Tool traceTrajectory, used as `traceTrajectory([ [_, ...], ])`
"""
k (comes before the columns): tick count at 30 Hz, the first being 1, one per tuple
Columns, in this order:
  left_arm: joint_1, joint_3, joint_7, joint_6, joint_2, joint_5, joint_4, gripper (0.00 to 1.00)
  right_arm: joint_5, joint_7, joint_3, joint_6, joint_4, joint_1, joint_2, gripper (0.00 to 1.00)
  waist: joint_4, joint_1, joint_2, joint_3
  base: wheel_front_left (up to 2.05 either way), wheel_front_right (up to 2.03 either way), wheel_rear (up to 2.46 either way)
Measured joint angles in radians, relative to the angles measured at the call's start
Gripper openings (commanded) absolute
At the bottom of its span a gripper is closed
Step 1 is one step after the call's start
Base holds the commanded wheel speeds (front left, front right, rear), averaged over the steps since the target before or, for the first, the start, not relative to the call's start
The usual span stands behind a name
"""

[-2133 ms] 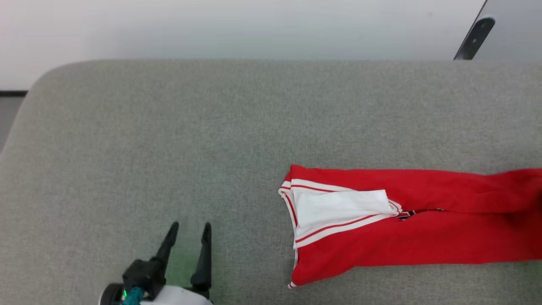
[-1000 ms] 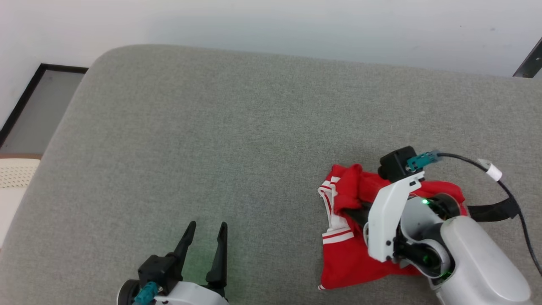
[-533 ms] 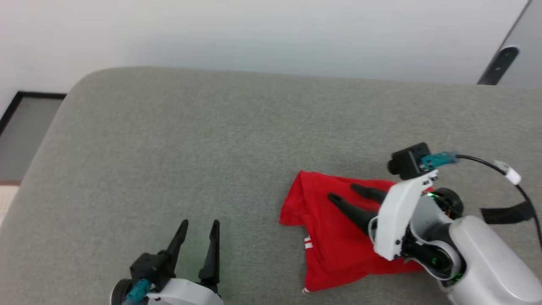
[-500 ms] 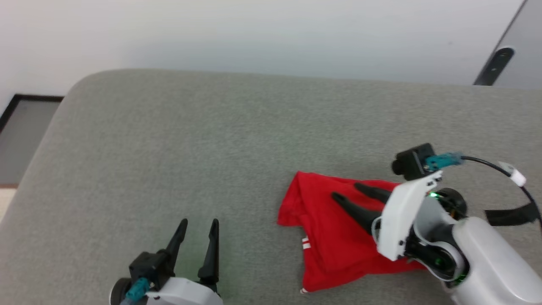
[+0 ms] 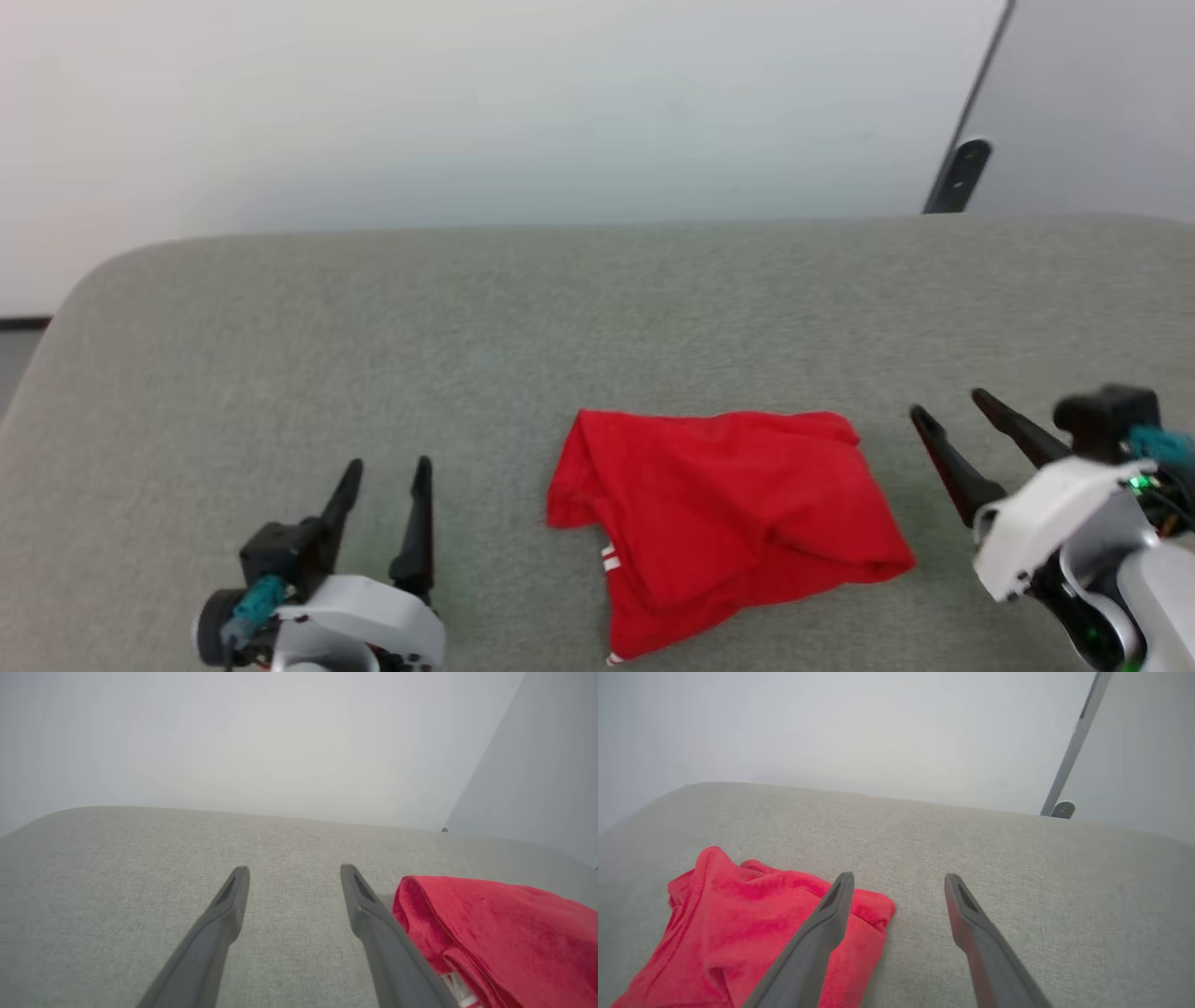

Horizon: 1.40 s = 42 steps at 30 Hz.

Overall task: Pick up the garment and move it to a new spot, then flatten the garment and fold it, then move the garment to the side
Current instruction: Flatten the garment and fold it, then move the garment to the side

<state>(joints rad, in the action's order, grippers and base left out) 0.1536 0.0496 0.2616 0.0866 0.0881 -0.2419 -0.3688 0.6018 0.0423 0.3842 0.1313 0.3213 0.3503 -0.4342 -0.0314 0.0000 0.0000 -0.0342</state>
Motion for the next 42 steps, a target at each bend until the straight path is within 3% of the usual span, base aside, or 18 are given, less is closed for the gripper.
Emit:
traceTrajectory([
  [8, -0.032, -0.024, 0.002, 0.002, 0.012, 0.016, 0.052, 1.0, -0.023, -0.123, -0.09, 0.0, 0.028, -0.09, 0.026, 1.0, 0.053, 0.0, 0.0, 0.039, 0.0, 0.0, 0.0],
  [15, -0.131, -0.03, 0.002, 0.01, 0.004, 0.031, 0.105, 1.0, -0.026, -0.164, -0.165, 0.0, -0.013, -0.189, 0.039, 1.0, 0.066, 0.0, 0.0, 0.065, 0.0, 0.0, 0.0],
  [29, -0.317, -0.073, 0.002, 0.019, -0.006, 0.066, 0.239, 1.0, -0.076, -0.124, -0.33, 0.0, -0.193, -0.386, 0.113, 1.0, 0.041, 0.0, 0.0, 0.075, 0.0, 0.0, 0.0],
  [42, -0.378, -0.081, 0.002, -0.001, -0.017, 0.122, 0.275, 1.0, -0.107, -0.076, -0.413, 0.0, -0.311, -0.451, 0.159, 1.0, 0.023, 0.0, 0.0, 0.069, 0.0, 0.0, 0.0],
])
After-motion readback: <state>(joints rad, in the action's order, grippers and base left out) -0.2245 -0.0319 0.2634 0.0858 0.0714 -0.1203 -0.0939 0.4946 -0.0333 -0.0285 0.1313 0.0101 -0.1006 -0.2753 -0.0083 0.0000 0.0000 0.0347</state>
